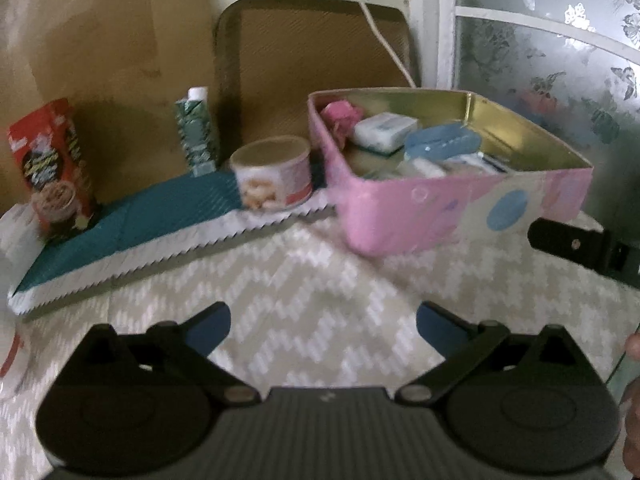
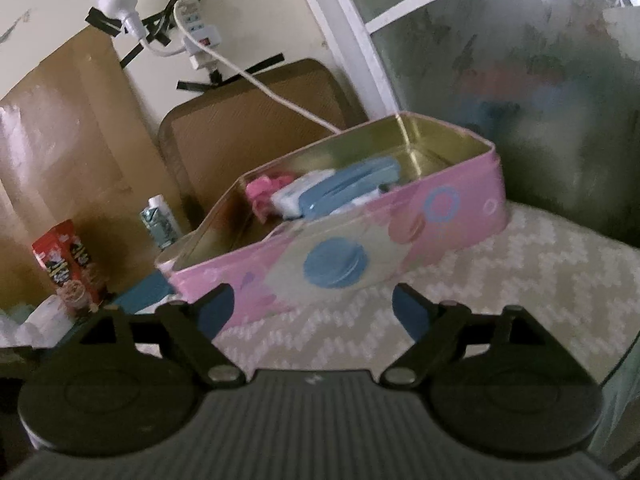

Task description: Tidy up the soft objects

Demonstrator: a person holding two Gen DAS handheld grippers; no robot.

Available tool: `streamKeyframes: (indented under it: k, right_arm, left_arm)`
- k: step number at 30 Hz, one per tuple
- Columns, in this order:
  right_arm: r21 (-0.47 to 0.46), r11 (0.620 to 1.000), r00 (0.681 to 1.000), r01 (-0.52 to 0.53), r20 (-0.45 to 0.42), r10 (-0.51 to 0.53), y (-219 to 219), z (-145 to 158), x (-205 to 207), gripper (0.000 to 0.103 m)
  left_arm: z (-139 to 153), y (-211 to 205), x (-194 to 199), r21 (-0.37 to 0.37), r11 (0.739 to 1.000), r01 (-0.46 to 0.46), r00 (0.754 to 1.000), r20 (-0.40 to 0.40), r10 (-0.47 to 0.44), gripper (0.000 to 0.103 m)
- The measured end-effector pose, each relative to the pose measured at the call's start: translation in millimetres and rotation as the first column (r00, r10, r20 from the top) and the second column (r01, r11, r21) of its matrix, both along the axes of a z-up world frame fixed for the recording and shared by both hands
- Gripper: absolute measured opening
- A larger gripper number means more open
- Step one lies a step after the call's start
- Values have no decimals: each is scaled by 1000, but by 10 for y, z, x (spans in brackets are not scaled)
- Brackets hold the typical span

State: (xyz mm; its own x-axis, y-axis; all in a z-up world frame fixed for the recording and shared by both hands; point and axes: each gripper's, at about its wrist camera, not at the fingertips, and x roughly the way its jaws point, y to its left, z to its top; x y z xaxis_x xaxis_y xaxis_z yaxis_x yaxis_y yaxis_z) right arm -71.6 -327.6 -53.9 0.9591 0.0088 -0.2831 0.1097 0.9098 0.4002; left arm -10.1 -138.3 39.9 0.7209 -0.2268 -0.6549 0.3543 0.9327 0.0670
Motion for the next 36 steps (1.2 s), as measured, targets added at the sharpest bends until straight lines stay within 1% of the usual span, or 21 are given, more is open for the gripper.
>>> streamKeyframes:
  k: [5, 8, 12, 20, 27, 36]
  right_arm:
    - [31, 999, 999, -24, -41, 25, 128, 12, -34, 89]
    - [40, 998, 998, -38, -50, 40, 203, 41, -56, 90]
    - [25, 999, 998, -46, -52, 47, 300, 64, -60, 91]
    - [24, 998, 995, -64, -80, 65, 393, 42, -29, 91]
    - [25, 997, 993, -66, -95, 68, 438, 21, -8, 92]
    - [27, 997, 992, -68, -103, 70, 450, 4, 5, 92]
  left_arm:
    - [-46, 140, -77, 3, 1000, -10, 1000, -16, 10, 103]
    - [-45, 189, -121, 10, 1000, -10, 1000, -15, 11, 103]
    - [-49, 225, -152, 21, 1000, -8, 1000, -7, 8, 103]
    - [-83, 255, -192, 42, 999, -10, 1000, -7, 11, 103]
    - [-83, 253, -231, 88, 996, -30, 999, 30, 28, 103]
    - [-59, 281, -229, 77, 996, -37, 999, 31, 35, 103]
